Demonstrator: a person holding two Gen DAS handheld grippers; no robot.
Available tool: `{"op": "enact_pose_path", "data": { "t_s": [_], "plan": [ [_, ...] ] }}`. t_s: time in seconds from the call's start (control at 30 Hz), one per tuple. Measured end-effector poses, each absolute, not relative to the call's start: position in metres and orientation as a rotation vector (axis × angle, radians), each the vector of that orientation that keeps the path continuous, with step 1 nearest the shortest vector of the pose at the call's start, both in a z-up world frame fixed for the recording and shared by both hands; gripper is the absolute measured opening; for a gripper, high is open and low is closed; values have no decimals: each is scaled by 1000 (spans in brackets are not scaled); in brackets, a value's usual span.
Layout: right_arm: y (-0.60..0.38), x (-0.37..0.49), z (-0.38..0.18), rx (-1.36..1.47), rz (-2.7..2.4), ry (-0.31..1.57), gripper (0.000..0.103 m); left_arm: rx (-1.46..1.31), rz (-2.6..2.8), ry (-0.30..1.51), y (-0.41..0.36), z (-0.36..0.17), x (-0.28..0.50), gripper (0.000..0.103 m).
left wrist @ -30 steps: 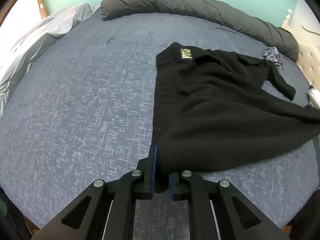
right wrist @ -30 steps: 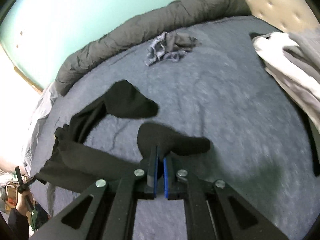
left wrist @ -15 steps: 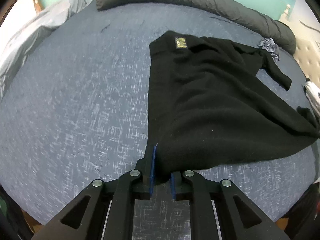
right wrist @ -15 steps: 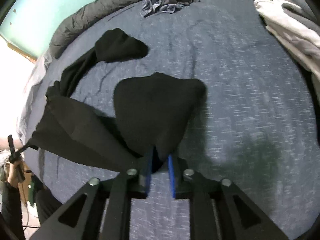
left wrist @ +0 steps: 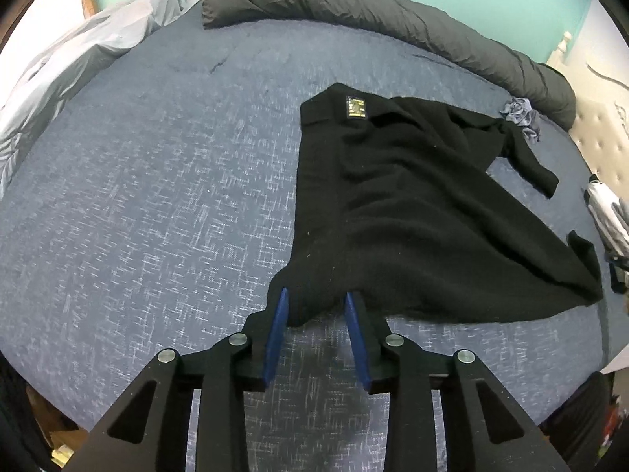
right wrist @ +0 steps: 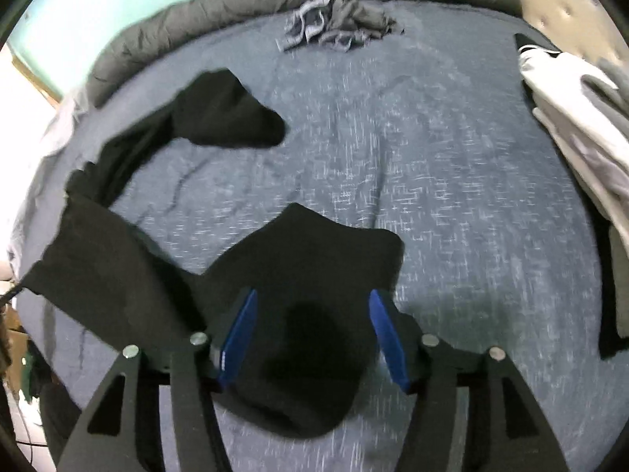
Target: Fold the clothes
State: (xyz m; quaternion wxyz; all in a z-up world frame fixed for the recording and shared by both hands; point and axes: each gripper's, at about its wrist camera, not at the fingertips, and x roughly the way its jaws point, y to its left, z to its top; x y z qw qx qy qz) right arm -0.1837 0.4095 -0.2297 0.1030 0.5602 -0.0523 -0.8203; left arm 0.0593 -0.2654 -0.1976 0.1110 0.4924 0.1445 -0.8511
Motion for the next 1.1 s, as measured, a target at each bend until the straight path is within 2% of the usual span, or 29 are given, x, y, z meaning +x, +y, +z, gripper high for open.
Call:
{"op": "enact_pose_path", "data": {
  "t_s": [0.07, 0.2, 0.3, 0.33, 0.37, 0.43, 0.47, 0.53, 0.67, 0.83, 0.93, 1.1],
  "plan": [
    [413, -196, -243, 1705, -2435, -154, 63, 1415, -2507, 433, -269, -191, 63, 40],
    [433, -216, -272, 1828, -2455, -213, 66, 1370, -2511, 458, -278, -181, 67, 44],
    [439, -221, -284, 1829, -2442, -288, 66, 1373, -2493, 462, -285, -182, 65, 46],
    [439, -222, -287, 1825, -2439, -296, 63, 1375, -2486, 463, -287, -184, 64, 46],
    [438, -222, -288, 1816, -2440, -293, 47, 1375, -2480, 469, -288, -186, 64, 46],
    [433, -220, -288, 1784, -2444, -283, 25, 1386, -2465, 490, -290, -192, 63, 46],
    [430, -218, -286, 1769, -2449, -270, 16, 1390, -2462, 494, -290, -193, 62, 46],
    [426, -213, -279, 1718, -2456, -256, 6, 1397, -2456, 494, -285, -195, 60, 46],
    [443, -200, -241, 1567, -2567, -281, 4, 1415, -2454, 499, -278, -199, 52, 46],
    [484, -176, -177, 1405, -2806, -153, 4, 1427, -2463, 534, -272, -204, 45, 46],
    [516, -159, -155, 1393, -2878, -167, 4, 1447, -2457, 547, -270, -210, 43, 50],
    [527, -145, -170, 1494, -2860, -118, 4, 1490, -2429, 568, -269, -224, 40, 53]
  ]
}}
